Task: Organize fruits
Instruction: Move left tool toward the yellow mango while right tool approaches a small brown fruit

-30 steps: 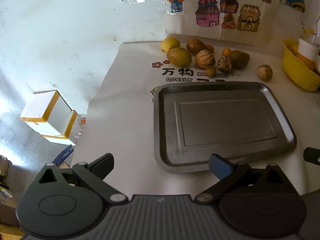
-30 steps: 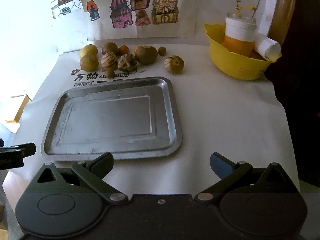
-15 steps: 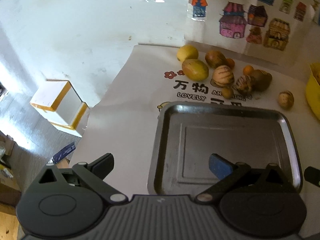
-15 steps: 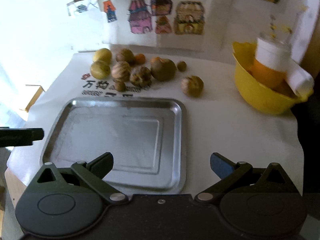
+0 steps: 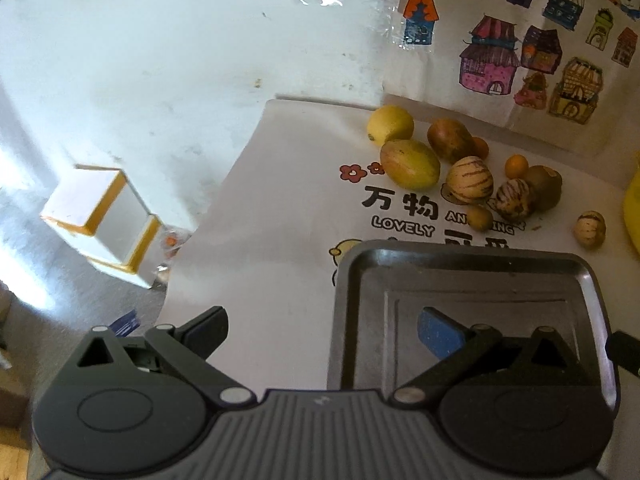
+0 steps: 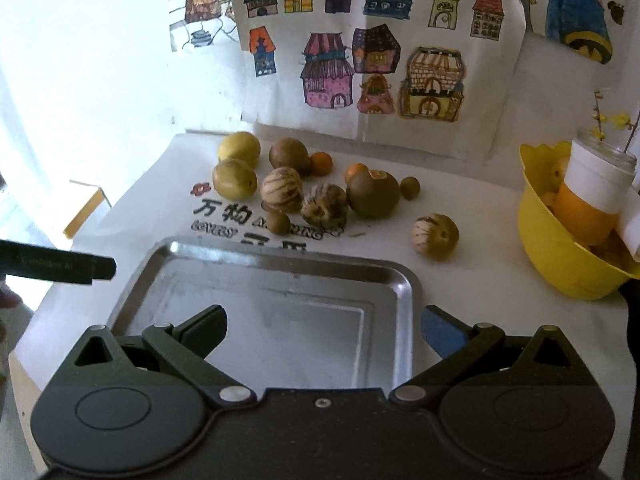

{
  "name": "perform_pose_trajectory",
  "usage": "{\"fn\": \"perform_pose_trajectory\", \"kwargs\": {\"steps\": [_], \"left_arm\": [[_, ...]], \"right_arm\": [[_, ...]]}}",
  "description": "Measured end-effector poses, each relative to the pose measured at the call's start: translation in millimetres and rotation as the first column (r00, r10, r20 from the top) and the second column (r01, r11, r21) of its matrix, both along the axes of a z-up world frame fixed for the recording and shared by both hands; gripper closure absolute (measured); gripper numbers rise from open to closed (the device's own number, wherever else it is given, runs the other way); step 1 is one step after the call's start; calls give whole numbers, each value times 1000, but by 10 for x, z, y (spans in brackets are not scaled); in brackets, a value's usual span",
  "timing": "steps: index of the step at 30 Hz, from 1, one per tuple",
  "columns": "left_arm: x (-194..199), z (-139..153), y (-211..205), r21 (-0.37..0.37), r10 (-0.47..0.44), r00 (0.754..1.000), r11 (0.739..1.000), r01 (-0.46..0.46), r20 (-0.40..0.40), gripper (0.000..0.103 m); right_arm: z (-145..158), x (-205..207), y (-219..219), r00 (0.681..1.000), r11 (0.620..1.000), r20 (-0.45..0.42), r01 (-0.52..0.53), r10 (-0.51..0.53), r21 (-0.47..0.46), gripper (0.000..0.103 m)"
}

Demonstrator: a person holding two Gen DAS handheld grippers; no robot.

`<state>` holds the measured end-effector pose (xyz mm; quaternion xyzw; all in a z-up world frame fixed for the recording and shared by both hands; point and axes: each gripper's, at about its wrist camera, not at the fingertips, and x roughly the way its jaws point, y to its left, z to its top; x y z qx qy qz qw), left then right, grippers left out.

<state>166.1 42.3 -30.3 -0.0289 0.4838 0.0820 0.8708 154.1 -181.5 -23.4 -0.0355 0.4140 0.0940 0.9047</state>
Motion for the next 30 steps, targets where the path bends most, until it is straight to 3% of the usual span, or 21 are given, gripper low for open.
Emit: {"fn": "perform_pose_trajectory", "kwargs": {"steps": [7,12,16,23,30], "left_arm": [[257,-167,231,16,-131,991,991,130,35,0],[487,-248,277,23,-186,981,982,185,51,0],[682,-314,273,3,-197,978,980,197,64,0],[1051,-490,289,-34,-214,975,976,216,68,0],[1327,-612,353,-137,-148,985,978,159,84,0]], "right_arm": [[-90,98,278,990,993,65,121,-122,14,1],[-148,216,441,989,994,98,111,-111,11,1],[-243,380,483,990,994,90,111,-113,20,1],[-588,747,519,993,994,42,106,-107,36,14],[-812,953,649,997,999,64,29,-31,30,21]]}}
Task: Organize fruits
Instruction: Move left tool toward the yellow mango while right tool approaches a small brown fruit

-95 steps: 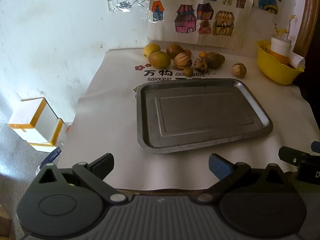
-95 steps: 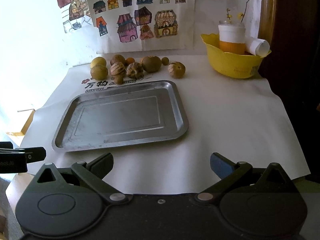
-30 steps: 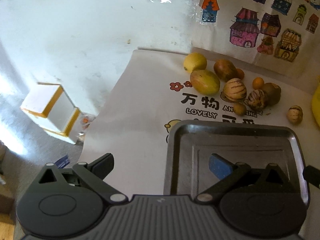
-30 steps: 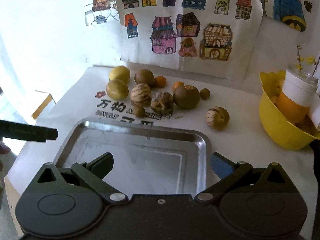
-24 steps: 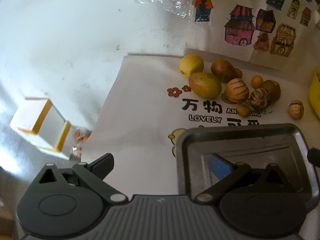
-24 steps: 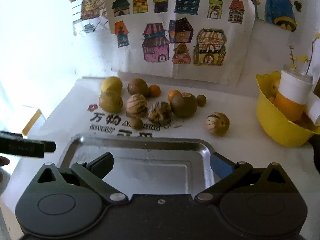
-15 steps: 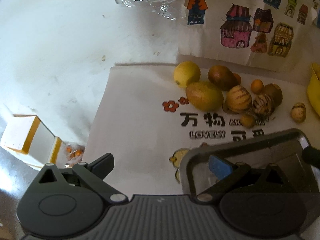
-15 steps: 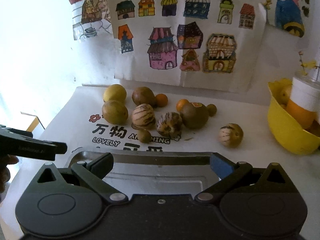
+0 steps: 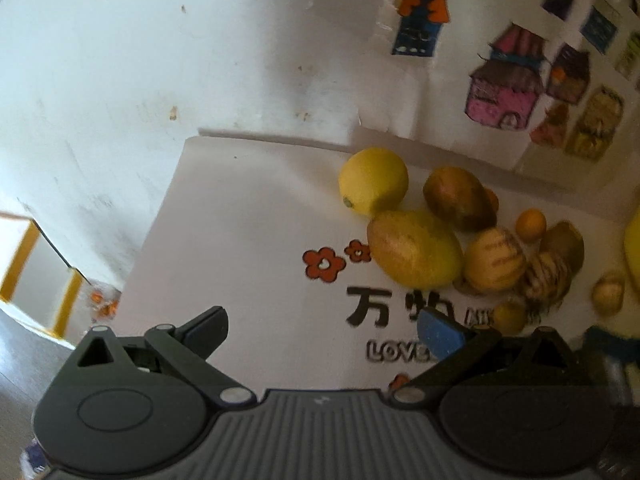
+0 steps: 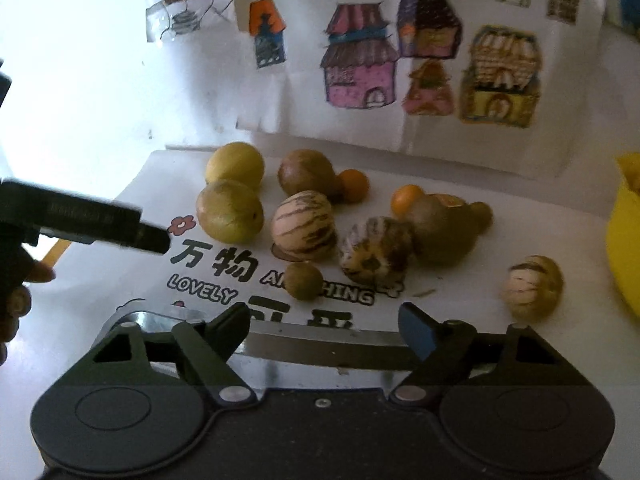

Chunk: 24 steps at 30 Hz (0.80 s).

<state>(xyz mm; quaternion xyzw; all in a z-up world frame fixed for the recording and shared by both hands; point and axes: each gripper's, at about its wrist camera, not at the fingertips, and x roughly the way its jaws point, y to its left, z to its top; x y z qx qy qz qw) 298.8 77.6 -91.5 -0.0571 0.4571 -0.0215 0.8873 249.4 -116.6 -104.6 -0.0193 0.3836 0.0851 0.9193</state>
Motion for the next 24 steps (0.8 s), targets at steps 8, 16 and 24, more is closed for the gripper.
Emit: {"fn": "perform_pose_trajectory", "kwargs": {"steps": [8,16,24], "left_arm": [[130,-31,-8,-90,17,1000,996,-18,-19,3],[234,-29,-56,-161,23,999,987,-28,-35,11],[326,-38,-103,-220,44,997,974,-56,-58,22]], "right_arm": [[-113,122,78,999,999,-42,5,-4,35,26],[-142,181,72,999,998,-49,19,-16,59,28],[-137,277,90,999,998,-52,11,-8,63,40]]}}
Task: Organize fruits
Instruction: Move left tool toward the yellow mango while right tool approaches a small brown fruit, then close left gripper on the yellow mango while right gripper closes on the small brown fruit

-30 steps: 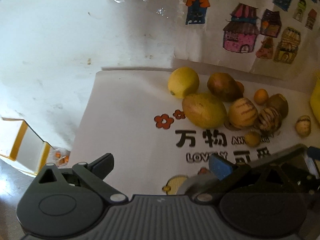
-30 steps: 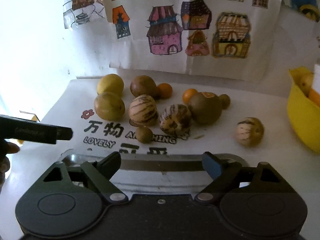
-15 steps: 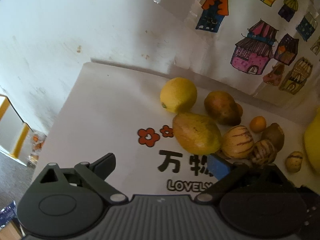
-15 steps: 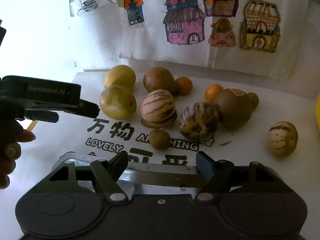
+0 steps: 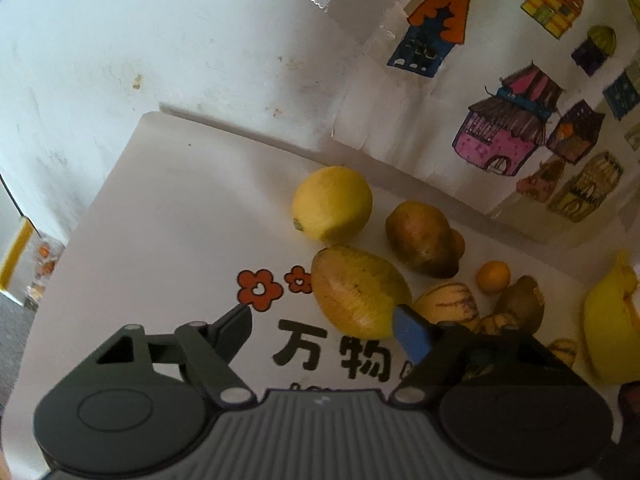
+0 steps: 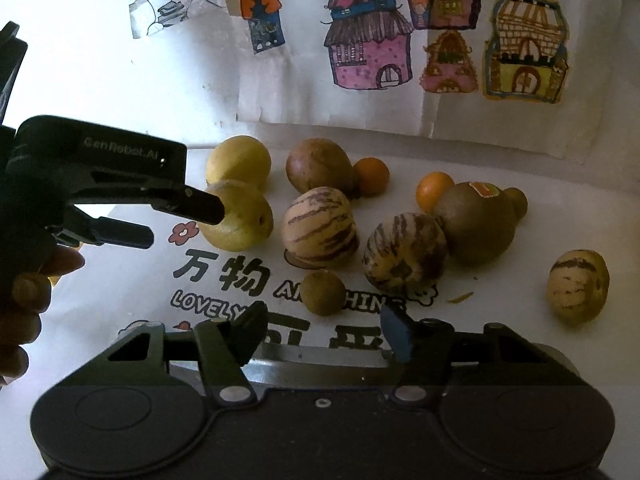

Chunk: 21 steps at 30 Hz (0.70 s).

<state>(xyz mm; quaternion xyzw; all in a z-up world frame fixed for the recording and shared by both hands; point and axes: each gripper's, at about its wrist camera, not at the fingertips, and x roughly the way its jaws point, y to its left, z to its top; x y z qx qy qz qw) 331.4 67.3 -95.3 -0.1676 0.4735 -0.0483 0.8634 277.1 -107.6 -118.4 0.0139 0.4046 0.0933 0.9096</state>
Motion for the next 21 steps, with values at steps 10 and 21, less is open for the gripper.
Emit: {"fn": "perform_pose_trajectory", "kwargs": {"steps": [10,21], "left_arm": [[68,-22,-22,-76,21,1000,997,-22,-15,28],[209,-89,-3,-158,72,995,984,-82,-70,39]], "right_arm": [[-9,70,-20,1000,1000,-8,1,-1,17,48],[-63,123,-50,1000,999,-25,20,-19,36,53]]}}
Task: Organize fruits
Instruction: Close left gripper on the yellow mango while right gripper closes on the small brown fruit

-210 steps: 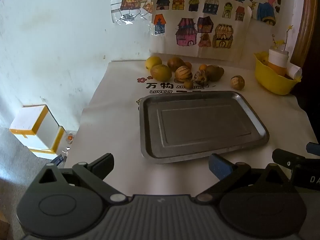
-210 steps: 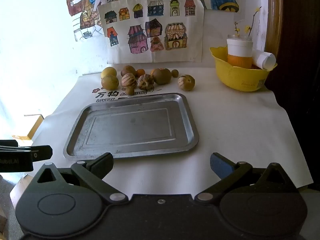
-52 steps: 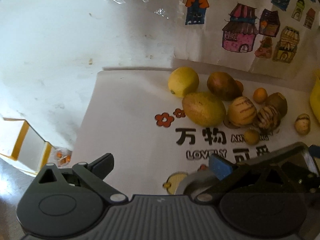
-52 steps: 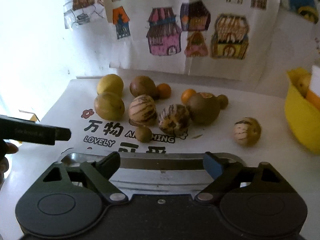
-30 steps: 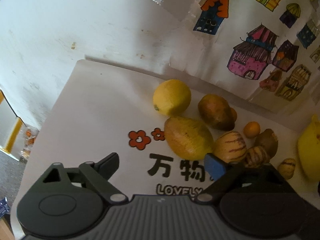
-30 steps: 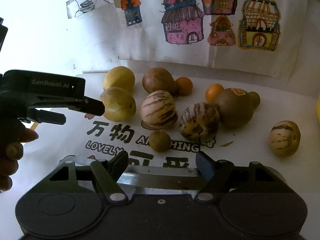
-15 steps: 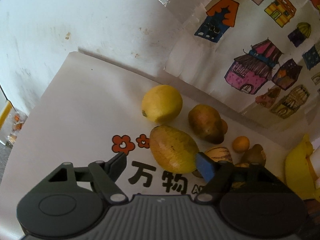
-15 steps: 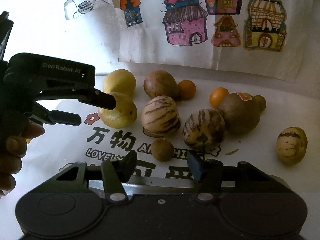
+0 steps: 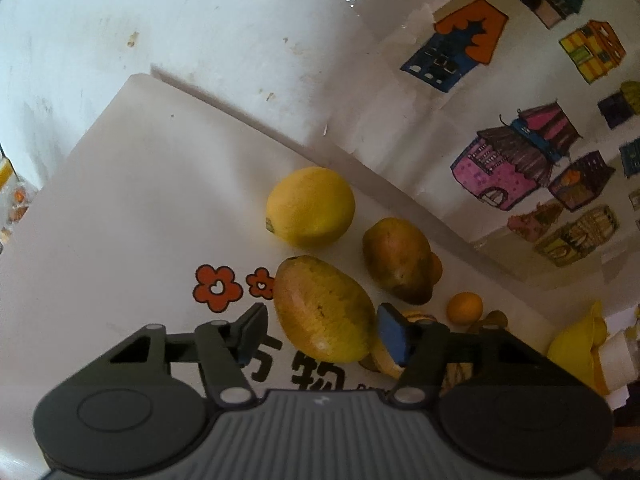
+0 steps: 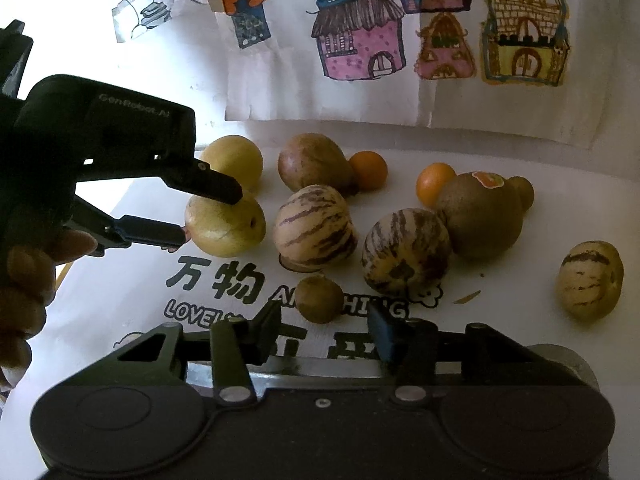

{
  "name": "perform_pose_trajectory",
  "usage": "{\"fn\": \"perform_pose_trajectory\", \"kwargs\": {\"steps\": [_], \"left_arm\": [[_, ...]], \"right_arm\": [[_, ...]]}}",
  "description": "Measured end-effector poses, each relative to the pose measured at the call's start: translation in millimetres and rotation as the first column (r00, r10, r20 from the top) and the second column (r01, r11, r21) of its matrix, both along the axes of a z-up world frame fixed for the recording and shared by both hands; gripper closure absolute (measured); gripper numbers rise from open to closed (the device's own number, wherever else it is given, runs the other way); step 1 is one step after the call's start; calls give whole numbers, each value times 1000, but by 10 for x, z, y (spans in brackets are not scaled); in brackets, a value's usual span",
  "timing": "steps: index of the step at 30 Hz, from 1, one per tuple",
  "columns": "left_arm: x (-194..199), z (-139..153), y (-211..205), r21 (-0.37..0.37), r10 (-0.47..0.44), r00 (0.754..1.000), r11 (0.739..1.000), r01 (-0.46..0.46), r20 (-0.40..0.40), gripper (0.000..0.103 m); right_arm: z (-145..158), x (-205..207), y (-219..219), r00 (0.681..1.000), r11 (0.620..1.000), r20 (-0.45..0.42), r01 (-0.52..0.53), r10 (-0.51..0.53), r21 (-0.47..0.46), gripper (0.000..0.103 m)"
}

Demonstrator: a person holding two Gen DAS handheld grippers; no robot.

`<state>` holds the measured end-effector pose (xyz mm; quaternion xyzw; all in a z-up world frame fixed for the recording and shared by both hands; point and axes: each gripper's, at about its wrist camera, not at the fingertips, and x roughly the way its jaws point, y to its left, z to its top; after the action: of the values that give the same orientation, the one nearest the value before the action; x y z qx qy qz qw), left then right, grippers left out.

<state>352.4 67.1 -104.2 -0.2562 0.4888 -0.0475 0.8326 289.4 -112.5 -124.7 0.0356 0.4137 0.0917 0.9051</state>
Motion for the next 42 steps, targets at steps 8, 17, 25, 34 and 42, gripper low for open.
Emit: {"fn": "perform_pose_trajectory", "kwargs": {"steps": [8,17,25,34,42], "left_arm": [[55,-11,-3,-16,20,1000,1000,-20,-19,43],[52,-64,20,-51,38,998,998,-41,-48,42],[66,-130,19,-66,46,997,997,-49,-56,42],[87,-144,-10,-62,51,997,997,-55,-60,42],[104,-153,22,-79,68,995,994,-74,-73,42]], "right_arm": [[-10,35,-7,1000,1000,4,-2,2,5,55],[-19,56,23,1000,1000,10,-1,1,10,57],[-26,65,36,1000,1000,19,4,-4,7,61],[-35,57,31,1000,1000,25,9,-9,4,63],[-29,64,33,1000,1000,27,8,-8,5,63]]}}
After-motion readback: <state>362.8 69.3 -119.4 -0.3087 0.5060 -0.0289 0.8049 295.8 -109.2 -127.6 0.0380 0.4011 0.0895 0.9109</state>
